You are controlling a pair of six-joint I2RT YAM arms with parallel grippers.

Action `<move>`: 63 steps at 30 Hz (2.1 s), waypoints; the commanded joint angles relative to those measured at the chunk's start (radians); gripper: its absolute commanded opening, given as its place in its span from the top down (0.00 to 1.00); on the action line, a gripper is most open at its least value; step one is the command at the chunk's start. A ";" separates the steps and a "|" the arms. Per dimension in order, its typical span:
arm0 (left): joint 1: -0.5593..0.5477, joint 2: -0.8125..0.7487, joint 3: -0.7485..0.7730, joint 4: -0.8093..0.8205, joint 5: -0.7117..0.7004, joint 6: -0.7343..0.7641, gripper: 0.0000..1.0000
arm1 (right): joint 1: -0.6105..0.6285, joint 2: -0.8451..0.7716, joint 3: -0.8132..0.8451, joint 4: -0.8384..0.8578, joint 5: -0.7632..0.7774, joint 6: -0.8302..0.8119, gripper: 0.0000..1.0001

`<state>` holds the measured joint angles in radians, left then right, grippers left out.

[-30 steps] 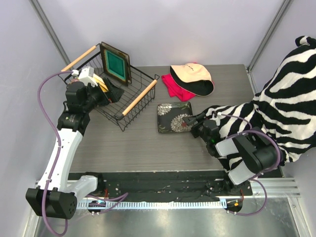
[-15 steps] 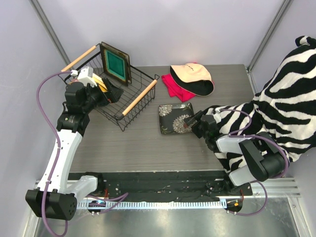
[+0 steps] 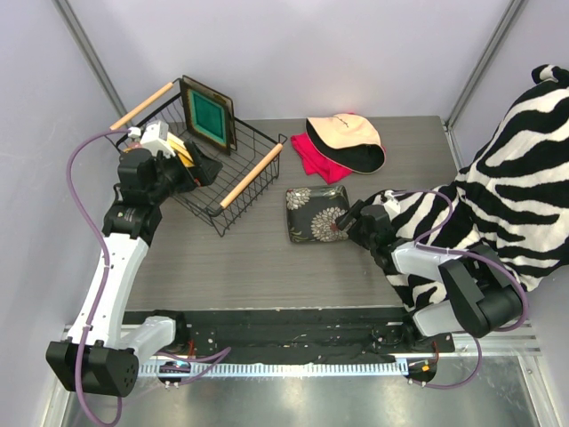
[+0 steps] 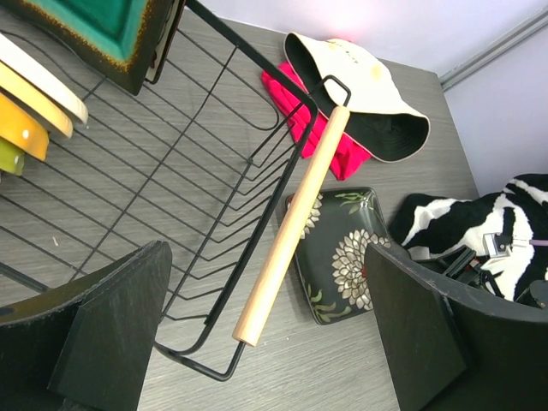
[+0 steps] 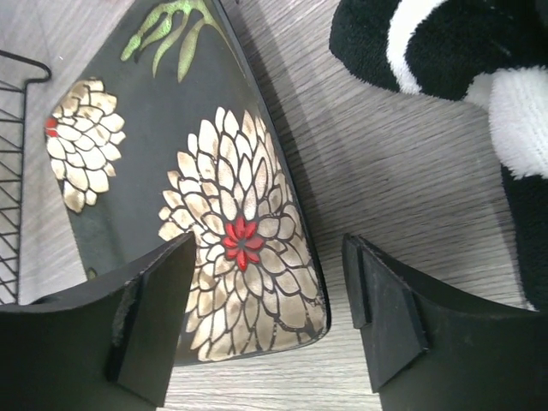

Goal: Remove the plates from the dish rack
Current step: Place the plate at the center of the board, then unload the plate from the dish rack.

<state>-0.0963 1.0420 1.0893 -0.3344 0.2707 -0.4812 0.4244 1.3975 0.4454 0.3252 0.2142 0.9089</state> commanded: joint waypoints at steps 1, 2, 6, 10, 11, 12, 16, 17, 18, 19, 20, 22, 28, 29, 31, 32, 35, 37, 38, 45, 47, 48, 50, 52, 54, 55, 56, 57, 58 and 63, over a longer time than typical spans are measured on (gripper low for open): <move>0.006 -0.007 -0.008 0.012 -0.022 0.021 0.00 | 0.004 -0.015 0.006 0.015 0.004 -0.062 0.29; 0.006 -0.008 -0.006 0.012 -0.024 0.024 0.00 | 0.005 -0.014 0.009 0.015 0.001 -0.067 0.32; 0.004 -0.005 -0.009 0.014 -0.028 0.023 0.00 | 0.007 -0.002 0.029 0.017 -0.015 -0.071 0.41; 0.006 -0.005 -0.011 0.014 -0.028 0.021 0.00 | 0.013 0.014 0.036 0.026 -0.025 -0.048 0.44; 0.006 -0.004 -0.012 0.014 -0.028 0.021 0.00 | 0.016 0.017 0.036 0.032 -0.027 -0.045 0.46; 0.006 -0.003 -0.012 0.014 -0.028 0.023 0.00 | 0.016 0.018 0.038 0.037 -0.024 -0.041 0.46; 0.004 -0.005 -0.014 0.014 -0.030 0.021 0.00 | 0.031 0.035 0.049 0.055 -0.026 -0.024 0.47; 0.004 -0.005 -0.014 0.015 -0.030 0.023 0.00 | 0.036 0.041 0.050 0.055 -0.024 -0.025 0.47; 0.006 -0.005 -0.014 0.014 -0.030 0.023 0.00 | 0.037 0.044 0.061 0.054 -0.024 -0.025 0.47; 0.004 -0.004 -0.016 0.015 -0.030 0.023 0.00 | 0.042 0.047 0.067 0.052 -0.019 -0.024 0.47; 0.006 -0.005 -0.016 0.014 -0.030 0.024 0.00 | 0.043 0.049 0.070 0.049 -0.016 -0.028 0.47; 0.006 -0.004 -0.016 0.015 -0.033 0.024 0.01 | 0.043 0.051 0.078 0.046 -0.013 -0.028 0.47; 0.004 -0.002 -0.016 0.012 -0.045 0.026 0.00 | 0.047 0.022 0.096 -0.035 0.042 -0.044 0.43; 0.006 -0.003 -0.016 0.014 -0.050 0.029 0.00 | 0.045 0.008 0.093 -0.046 0.054 -0.047 0.42; 0.004 0.006 -0.011 0.014 -0.079 0.032 0.00 | 0.045 -0.047 0.088 -0.081 0.094 -0.073 0.37; 0.004 0.013 -0.008 0.014 -0.087 0.029 0.00 | 0.043 -0.069 0.087 -0.098 0.109 -0.080 0.36; 0.007 0.053 0.029 0.005 -0.132 0.007 0.00 | 0.031 -0.175 0.095 -0.152 0.137 -0.142 0.28; 0.007 0.088 0.069 0.000 -0.149 -0.002 0.00 | 0.004 -0.259 0.101 -0.184 0.131 -0.189 0.25; 0.007 0.098 0.084 0.000 -0.153 -0.016 0.00 | -0.010 -0.290 0.108 -0.192 0.119 -0.209 0.24; 0.006 0.277 0.228 0.092 -0.189 -0.126 0.01 | -0.168 -0.396 0.248 -0.233 -0.104 -0.360 0.22; 0.007 0.372 0.294 0.112 -0.214 -0.148 0.03 | -0.182 -0.385 0.332 -0.259 -0.137 -0.395 0.22; 0.007 0.406 0.314 0.120 -0.218 -0.157 0.04 | -0.182 -0.384 0.360 -0.265 -0.144 -0.403 0.22; 0.007 0.485 0.366 0.152 -0.238 -0.187 0.04 | -0.184 -0.381 0.420 -0.268 -0.142 -0.409 0.21; 0.006 0.532 0.400 0.179 -0.246 -0.215 0.07 | -0.184 -0.391 0.453 -0.268 -0.131 -0.407 0.20; 0.010 0.604 0.454 0.190 -0.238 -0.235 0.08 | -0.184 -0.414 0.469 -0.267 -0.107 -0.409 0.20; 0.012 0.631 0.474 0.199 -0.234 -0.246 0.09 | -0.184 -0.426 0.472 -0.267 -0.101 -0.409 0.20; 0.013 0.651 0.492 0.204 -0.225 -0.264 0.10 | -0.184 -0.439 0.470 -0.267 -0.089 -0.409 0.20; 0.017 0.700 0.535 0.212 -0.199 -0.270 0.11 | -0.184 -0.456 0.463 -0.262 -0.085 -0.401 0.20; 0.021 0.725 0.558 0.212 -0.186 -0.278 0.13 | -0.184 -0.486 0.434 -0.255 -0.084 -0.394 0.20; 0.046 0.865 0.730 0.138 -0.137 -0.312 0.18 | -0.184 -0.532 0.369 -0.212 -0.088 -0.395 0.19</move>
<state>-0.0753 1.8576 1.6947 -0.2134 0.0917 -0.7502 0.2420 0.8928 0.8410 0.0631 0.1097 0.5282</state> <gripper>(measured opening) 0.831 0.809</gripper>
